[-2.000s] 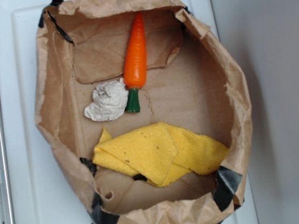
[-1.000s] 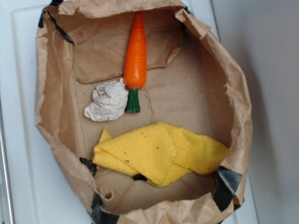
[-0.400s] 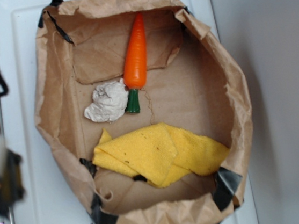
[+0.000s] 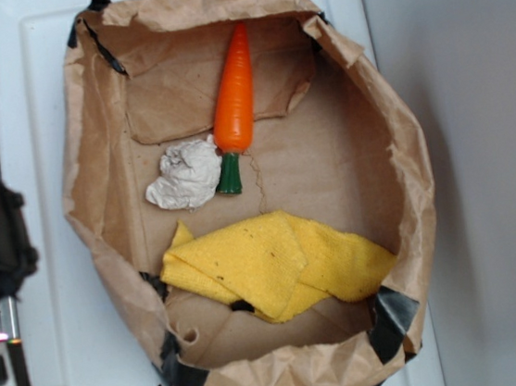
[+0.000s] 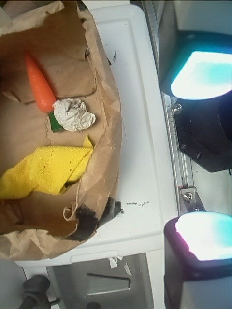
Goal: Grab the yellow cloth.
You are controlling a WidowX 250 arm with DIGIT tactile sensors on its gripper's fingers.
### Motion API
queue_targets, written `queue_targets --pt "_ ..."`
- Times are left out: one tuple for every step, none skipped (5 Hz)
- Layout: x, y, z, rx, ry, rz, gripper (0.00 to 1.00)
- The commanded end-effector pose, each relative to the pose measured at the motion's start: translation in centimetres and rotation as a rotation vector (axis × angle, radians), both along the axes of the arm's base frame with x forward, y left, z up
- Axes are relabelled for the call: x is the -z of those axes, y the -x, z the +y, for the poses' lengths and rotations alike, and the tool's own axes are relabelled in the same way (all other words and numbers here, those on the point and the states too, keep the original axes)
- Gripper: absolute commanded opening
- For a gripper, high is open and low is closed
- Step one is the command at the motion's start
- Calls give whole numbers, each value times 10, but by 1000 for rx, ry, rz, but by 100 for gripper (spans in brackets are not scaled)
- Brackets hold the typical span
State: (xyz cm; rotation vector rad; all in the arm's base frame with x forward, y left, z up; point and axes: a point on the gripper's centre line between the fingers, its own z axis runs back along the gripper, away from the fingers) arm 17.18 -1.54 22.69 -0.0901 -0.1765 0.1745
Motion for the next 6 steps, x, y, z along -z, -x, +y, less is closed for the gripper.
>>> queue_targets --pt "-9 -2 1 -8 0 -30 100" --pt "0 -40 -2 -43 48 -49 100" --pt "11 -70 0 -83 49 -58 100" --pt "18 -89 2 -41 85 -125 100" --pt "30 -103 12 25 98 -190 100" --pt "47 -112 37 -11 86 -206 100"
